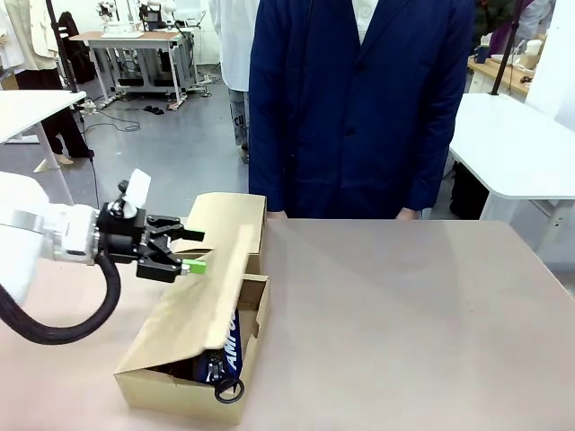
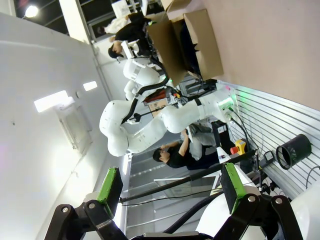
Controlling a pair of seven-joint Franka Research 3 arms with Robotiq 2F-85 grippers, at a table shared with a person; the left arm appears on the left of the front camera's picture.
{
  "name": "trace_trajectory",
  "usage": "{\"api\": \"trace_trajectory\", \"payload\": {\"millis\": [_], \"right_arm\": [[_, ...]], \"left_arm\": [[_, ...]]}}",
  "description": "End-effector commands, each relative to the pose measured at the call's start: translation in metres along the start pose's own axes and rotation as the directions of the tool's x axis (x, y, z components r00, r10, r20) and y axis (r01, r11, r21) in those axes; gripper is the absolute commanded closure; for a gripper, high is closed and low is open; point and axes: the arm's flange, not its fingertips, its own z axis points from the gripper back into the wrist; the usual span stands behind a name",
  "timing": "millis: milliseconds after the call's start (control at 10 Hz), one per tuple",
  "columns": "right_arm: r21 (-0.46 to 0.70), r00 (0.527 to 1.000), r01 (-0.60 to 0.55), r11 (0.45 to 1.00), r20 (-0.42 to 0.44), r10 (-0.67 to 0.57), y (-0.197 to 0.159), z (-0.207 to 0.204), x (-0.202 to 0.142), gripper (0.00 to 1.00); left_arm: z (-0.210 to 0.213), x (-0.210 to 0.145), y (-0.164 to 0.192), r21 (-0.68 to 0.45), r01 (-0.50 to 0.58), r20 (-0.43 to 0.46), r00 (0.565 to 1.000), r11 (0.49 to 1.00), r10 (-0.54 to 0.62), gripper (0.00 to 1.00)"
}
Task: Place items inside the box.
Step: Close the lid of the Mailer Box closest to the robot.
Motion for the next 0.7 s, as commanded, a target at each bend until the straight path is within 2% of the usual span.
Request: {"api": "trace_trajectory", "payload": {"millis": [0, 400, 600], "right_arm": [[0.02, 1.0, 0.013, 1.0, 0.004, -0.013, 0.006, -0.001, -0.002, 0.0], [0.02, 1.0, 0.013, 1.0, 0.004, -0.013, 0.006, -0.001, -0.002, 0.0], [0.02, 1.0, 0.013, 1.0, 0.004, -0.013, 0.006, -0.001, -0.002, 0.0]], "left_arm": [[0.003, -0.033, -0.109, -0.002, 0.084, -0.027, 0.996, 0.996, -0.084, 0.0], [0.005, -0.044, -0.131, -0.097, 0.157, -0.082, 0.983, 0.983, -0.165, 0.0], [0.005, -0.047, -0.137, -0.09, 0.204, -0.094, 0.973, 0.975, -0.213, 0.0]]}}
